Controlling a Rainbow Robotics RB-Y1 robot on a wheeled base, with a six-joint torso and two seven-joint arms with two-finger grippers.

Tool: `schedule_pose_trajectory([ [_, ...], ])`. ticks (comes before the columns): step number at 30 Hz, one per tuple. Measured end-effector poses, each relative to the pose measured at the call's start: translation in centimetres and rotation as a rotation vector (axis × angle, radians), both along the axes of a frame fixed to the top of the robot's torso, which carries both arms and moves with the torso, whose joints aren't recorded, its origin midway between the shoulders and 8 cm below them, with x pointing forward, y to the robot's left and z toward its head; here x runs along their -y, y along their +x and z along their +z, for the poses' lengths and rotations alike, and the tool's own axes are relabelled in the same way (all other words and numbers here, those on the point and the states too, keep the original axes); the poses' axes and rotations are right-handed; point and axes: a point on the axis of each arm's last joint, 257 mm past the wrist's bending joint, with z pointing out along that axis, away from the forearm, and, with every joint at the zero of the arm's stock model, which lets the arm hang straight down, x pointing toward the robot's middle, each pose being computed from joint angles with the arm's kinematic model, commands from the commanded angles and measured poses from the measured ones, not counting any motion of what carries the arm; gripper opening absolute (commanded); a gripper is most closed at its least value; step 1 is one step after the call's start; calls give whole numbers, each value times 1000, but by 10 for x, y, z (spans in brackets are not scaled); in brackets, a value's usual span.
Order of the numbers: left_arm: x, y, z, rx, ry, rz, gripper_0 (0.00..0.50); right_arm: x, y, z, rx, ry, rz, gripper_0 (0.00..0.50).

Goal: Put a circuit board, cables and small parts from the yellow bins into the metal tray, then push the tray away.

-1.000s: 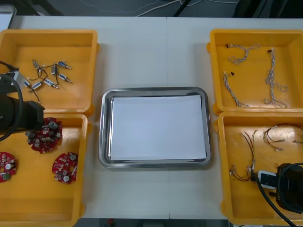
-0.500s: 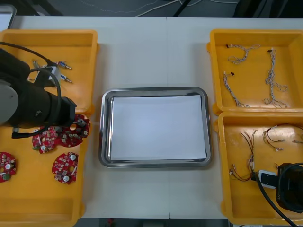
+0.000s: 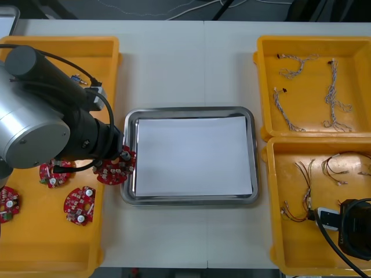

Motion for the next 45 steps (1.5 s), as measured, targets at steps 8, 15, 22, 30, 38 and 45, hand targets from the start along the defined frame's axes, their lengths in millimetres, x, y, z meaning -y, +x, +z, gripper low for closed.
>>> schedule_pose_trajectory([
  [8,26,2,-10,-7,26,-81,0,-12,-8,23,-35,29,18,0],
  [15,42,16,-19,12,49,-115,0,-14,-14,54,-50,74,15,0],
  [22,56,27,-29,34,63,-148,0,-13,-24,86,-93,91,1,0],
  [30,69,30,-37,43,79,-185,0,-34,-20,120,-106,181,-154,0],
  [38,79,30,-52,41,119,-237,0,-70,-17,154,-60,264,-275,0],
  [45,77,23,-64,21,151,-241,0,-90,-7,177,5,348,-364,0],
])
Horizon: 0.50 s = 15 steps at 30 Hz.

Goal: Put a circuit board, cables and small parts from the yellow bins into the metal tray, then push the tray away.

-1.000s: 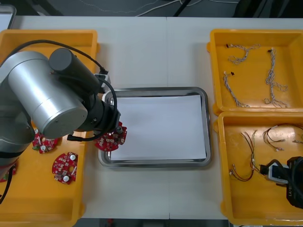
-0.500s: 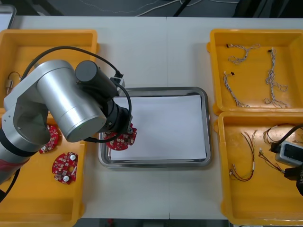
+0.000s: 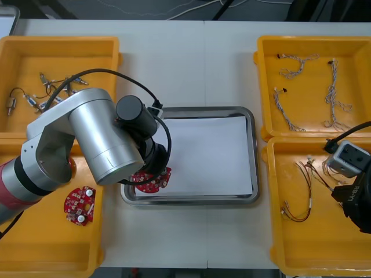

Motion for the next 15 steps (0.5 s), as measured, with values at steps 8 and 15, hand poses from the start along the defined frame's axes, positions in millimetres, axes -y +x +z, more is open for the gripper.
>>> schedule_pose_trajectory([
  [8,-2,-1,-7,-8,3,46,0,-8,9,9,9,55,-91,0],
  [15,2,10,-15,0,-8,40,0,-17,17,13,17,73,-123,0],
])
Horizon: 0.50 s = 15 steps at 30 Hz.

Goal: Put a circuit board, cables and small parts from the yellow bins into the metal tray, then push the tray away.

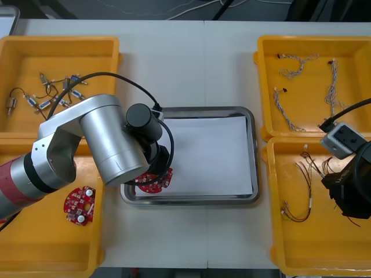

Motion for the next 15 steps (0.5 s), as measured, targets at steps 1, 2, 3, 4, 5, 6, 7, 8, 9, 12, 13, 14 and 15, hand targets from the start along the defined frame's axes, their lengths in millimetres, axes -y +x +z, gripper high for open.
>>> schedule_pose_trajectory([
  [1,0,0,-1,-1,1,0,0,-1,1,1,1,4,-7,0],
  [2,0,1,-2,-2,2,-1,0,-2,2,1,2,6,-12,0],
  [3,0,1,-3,-3,4,-1,0,-2,4,2,6,5,-16,0],
  [4,-1,0,-4,-5,5,-1,0,-2,5,2,10,0,-17,0],
  [5,-1,0,-5,-6,7,-1,0,-2,7,3,14,-4,-19,0],
  [6,-1,0,-5,-7,8,-2,0,-2,8,3,17,-9,-21,0],
  [7,-1,0,-6,-7,8,-1,0,-2,9,4,20,-11,-21,0],
  [8,-1,0,-6,-8,9,0,0,-2,10,4,22,-13,-21,0],
  [9,-2,1,-7,-9,11,2,0,-3,10,5,24,-13,-20,0],
  [12,-4,1,-10,-13,24,2,0,-4,12,6,29,-13,-18,0],
  [13,-5,2,-11,-14,30,2,0,-4,12,7,32,-13,-18,0],
  [14,-5,2,-12,-15,35,2,0,-4,13,8,34,-12,-17,0],
  [15,-6,2,-13,-15,39,2,0,-5,14,9,37,-12,-17,0],
])
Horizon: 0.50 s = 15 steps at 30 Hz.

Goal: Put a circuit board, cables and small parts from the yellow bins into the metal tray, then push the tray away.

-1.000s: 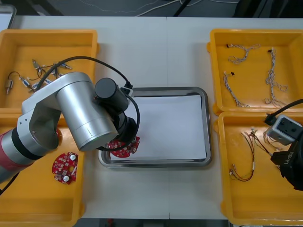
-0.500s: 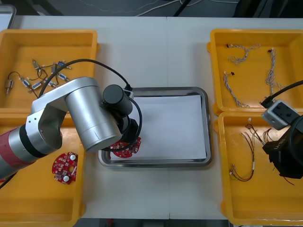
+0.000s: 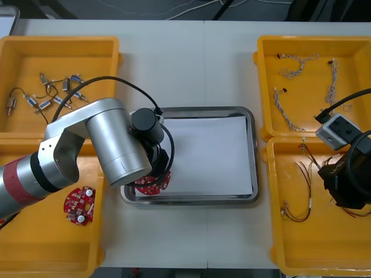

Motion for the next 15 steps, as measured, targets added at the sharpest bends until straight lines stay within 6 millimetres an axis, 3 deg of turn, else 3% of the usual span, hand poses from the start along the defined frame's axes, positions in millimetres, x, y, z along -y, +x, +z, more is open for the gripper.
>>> schedule_pose_trajectory([
  [8,0,2,0,10,3,-1,1,-2,7,7,18,4,4,0],
  [13,-1,4,1,18,7,1,231,-1,12,8,18,9,0,0],
  [15,-2,5,2,20,8,2,285,-1,14,9,19,11,-1,0],
])
